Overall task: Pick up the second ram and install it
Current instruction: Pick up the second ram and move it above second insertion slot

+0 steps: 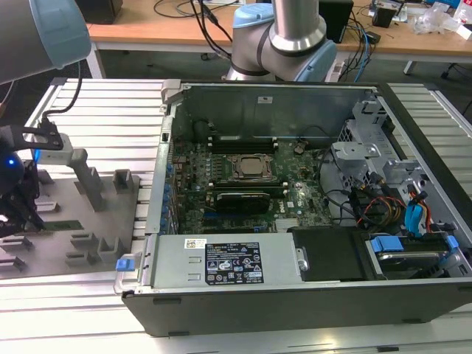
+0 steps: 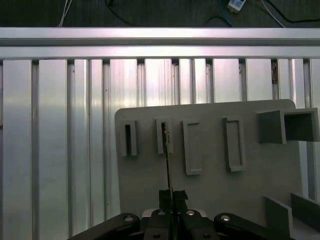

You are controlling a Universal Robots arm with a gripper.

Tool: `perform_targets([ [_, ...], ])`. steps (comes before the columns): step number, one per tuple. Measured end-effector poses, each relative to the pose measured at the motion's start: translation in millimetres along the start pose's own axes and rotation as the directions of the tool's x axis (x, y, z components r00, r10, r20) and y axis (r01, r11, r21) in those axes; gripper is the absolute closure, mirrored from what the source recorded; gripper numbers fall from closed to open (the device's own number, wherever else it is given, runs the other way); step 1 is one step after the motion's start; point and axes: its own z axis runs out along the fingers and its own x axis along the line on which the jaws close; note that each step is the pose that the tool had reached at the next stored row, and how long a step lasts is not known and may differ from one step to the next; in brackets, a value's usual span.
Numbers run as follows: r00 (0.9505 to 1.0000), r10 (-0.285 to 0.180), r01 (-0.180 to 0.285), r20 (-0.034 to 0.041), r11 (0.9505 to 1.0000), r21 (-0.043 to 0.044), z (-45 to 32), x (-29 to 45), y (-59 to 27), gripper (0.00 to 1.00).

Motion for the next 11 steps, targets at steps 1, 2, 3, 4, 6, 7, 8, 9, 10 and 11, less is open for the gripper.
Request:
perform_targets([
  [1, 1.0, 0.0, 0.0, 0.0, 1.0, 0.0, -2.2, -0.1, 0.1, 0.86],
  [2, 1.0, 0.0, 0.0, 0.0, 1.0, 0.0, -4.3, -0.1, 0.2, 0.86],
  [3, 1.0, 0.0, 0.0, 0.0, 1.0, 0.0, -6.4, -0.2, 0.3, 0.86],
  [4, 1.0, 0.0, 0.0, 0.0, 1.0, 0.0001, -8.2, -0.2, 0.4, 0.86],
  [6, 1.0, 0.0, 0.0, 0.0, 1.0, 0.0, -13.1, -0.4, 0.6, 0.86],
  [7, 1.0, 0.0, 0.0, 0.0001, 1.0, 0.0001, -14.1, -0.4, 0.6, 0.86],
  [8, 1.0, 0.0, 0.0, 0.0, 1.0, -0.0001, -15.1, -0.4, 0.7, 0.86],
  [9, 1.0, 0.0, 0.0, 0.0, 1.0, -0.0001, -17.3, -0.5, 0.8, 0.86],
  [10, 1.0, 0.0, 0.0, 0.0, 1.0, 0.0, -19.6, -0.6, 0.9, 0.86],
  [11, 1.0, 0.0, 0.0, 0.0, 1.0, 0.0, -21.4, -0.6, 1.0, 0.86],
])
